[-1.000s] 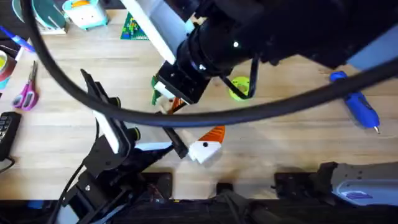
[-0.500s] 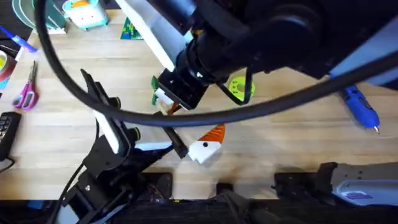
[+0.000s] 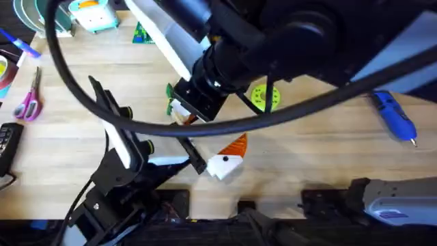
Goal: Pick up the gripper from the table and insert it into the empty holder that is missing its gripper. Then pick up a screw, insert it into the mounting hole, and use the screwdriver to tighten it. Finally, clean up the table by picking up the vegetable and placing it into the bucket.
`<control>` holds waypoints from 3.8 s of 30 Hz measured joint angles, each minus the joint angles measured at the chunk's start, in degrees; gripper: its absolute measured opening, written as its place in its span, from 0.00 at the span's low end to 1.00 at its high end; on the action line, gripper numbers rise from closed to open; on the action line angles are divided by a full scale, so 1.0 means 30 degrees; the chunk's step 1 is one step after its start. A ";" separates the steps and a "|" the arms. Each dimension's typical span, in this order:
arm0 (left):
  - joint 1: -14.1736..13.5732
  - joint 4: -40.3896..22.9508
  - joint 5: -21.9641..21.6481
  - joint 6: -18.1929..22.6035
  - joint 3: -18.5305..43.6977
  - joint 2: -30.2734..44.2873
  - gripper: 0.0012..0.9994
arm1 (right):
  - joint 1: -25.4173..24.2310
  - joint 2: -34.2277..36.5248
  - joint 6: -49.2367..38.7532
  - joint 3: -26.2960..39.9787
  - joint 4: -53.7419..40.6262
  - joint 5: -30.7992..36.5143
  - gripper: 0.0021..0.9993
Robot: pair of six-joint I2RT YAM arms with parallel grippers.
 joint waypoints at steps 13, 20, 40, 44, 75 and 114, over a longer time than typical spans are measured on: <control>-0.0004 -0.0029 -0.0007 -0.0224 0.0000 0.0036 0.99 | 0.0000 0.0589 0.0025 -0.0004 -0.0056 -0.0128 0.00; -0.0001 -0.0026 -0.0007 -0.0317 0.0000 0.0036 0.99 | 0.0000 0.0585 0.0087 -0.0004 -0.0154 -0.0131 0.00; 0.0003 -0.0029 -0.0015 -0.0503 0.0000 0.0042 0.99 | 0.0000 0.0581 0.0146 -0.0004 -0.0431 0.0082 0.00; 0.0003 -0.0029 -0.0015 -0.0503 0.0000 0.0036 0.99 | 0.0000 0.0581 0.0146 -0.0004 -0.0424 0.0087 0.00; 0.0000 -0.0017 -0.0007 -0.0372 0.0000 0.0036 0.99 | 0.0087 0.0494 0.0146 -0.0004 -0.0555 0.0597 0.00; -0.0004 -0.0073 -0.0029 -0.0947 0.0000 0.0291 0.99 | -0.0051 0.1419 0.0146 0.0068 -0.0561 -0.0575 0.00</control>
